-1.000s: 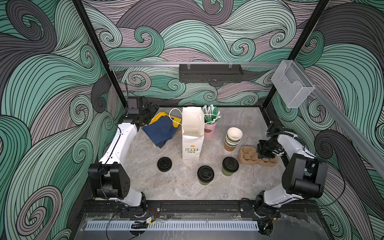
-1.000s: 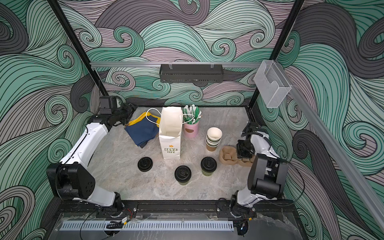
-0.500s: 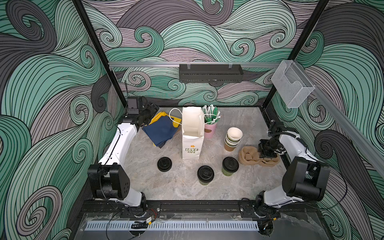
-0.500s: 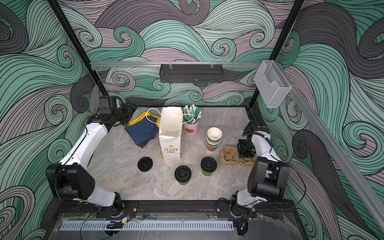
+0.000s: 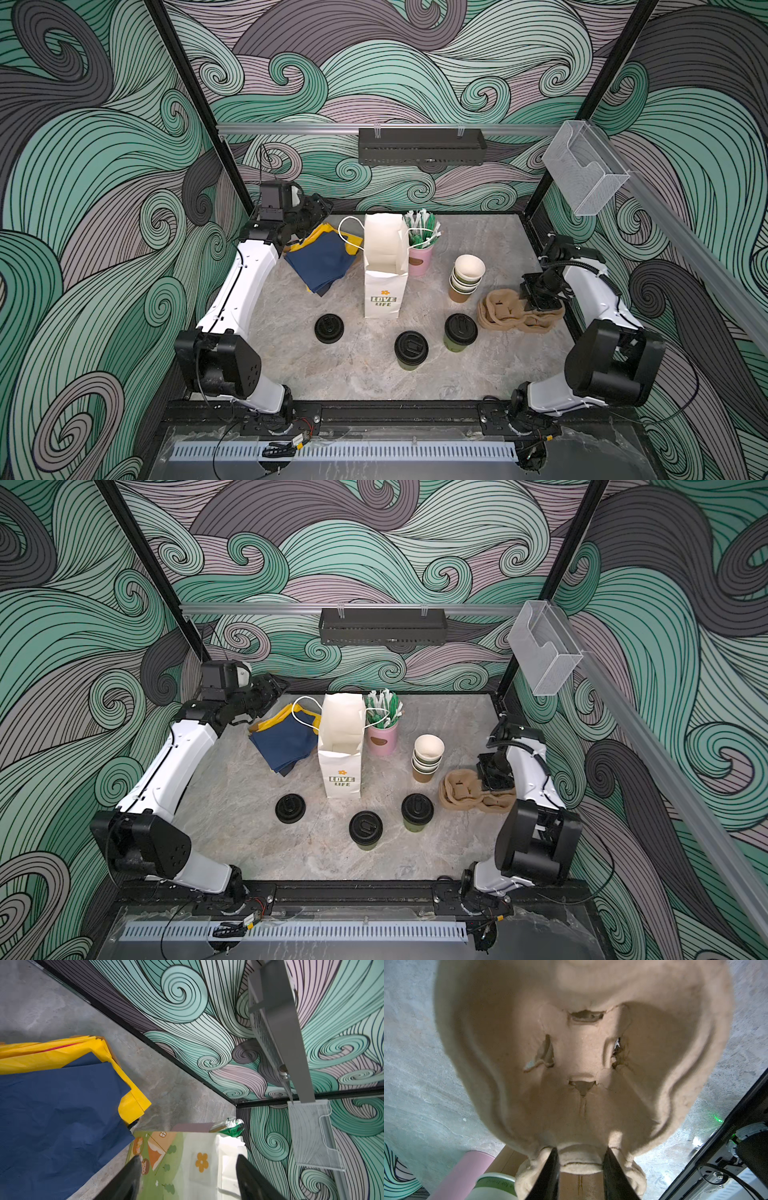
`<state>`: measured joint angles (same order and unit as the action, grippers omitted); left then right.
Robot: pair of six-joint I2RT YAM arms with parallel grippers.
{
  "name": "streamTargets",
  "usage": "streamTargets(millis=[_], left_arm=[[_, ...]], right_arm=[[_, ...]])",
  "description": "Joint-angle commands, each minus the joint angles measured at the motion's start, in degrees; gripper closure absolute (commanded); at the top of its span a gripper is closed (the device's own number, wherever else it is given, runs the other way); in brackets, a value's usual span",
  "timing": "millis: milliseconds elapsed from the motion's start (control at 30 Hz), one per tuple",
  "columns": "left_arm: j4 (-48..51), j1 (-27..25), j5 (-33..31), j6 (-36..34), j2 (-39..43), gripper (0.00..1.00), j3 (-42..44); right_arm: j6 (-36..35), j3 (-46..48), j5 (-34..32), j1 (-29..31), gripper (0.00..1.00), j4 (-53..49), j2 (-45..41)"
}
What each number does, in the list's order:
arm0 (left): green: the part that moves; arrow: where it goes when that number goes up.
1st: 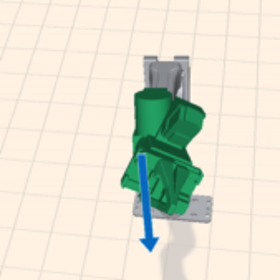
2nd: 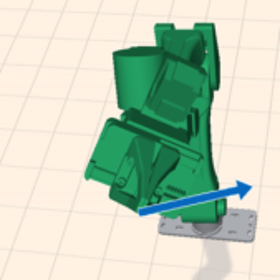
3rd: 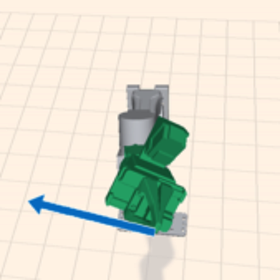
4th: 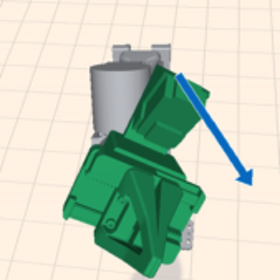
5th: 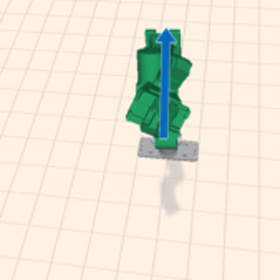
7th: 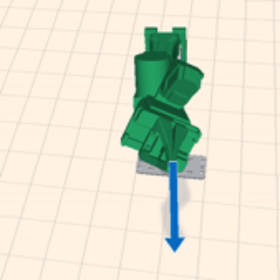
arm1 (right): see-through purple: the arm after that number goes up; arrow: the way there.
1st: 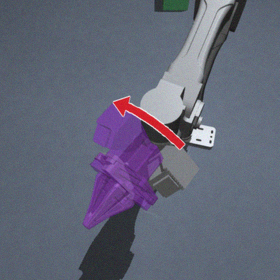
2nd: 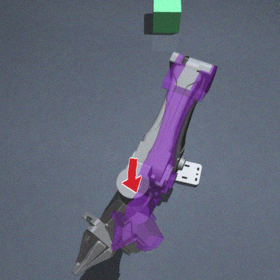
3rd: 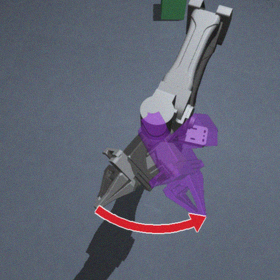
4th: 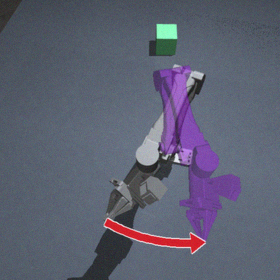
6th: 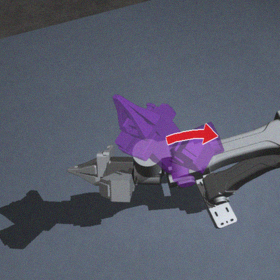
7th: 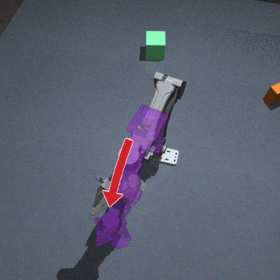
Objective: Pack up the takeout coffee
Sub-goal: 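Lift the top brown cup holder off the stack with the right gripper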
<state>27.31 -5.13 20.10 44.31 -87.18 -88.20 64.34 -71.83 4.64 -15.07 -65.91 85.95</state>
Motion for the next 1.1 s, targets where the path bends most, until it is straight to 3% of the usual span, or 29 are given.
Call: streamTargets(millis=[0,367,733,967,1067], left_arm=[[3.3,-1.1,4.1,-4.4,-1.4,0.26,-2.1],[5.1,-2.0,4.8,-6.9,0.0,0.26,-0.4],[8.1,-2.6,8.3,-8.0,2.8,0.24,-0.1],[17.0,-3.5,10.6,-12.0,4.5,0.21,-3.0],[22.2,-3.5,7.3,-13.2,4.6,0.21,-4.3]], right_arm=[[-3.5,-2.2,-1.9,-0.2,0.89,-4.7,-2.6],[-13.5,-4.5,2.3,0.6,0.92,-6.2,-1.6],[-22.0,-10.0,-1.9,3.4,0.94,-15.7,-2.0],[-27.6,-13.8,-5.2,5.0,0.93,-25.1,-9.0],[-28.7,-12.5,-3.7,5.2,0.93,-26.8,-13.2]])
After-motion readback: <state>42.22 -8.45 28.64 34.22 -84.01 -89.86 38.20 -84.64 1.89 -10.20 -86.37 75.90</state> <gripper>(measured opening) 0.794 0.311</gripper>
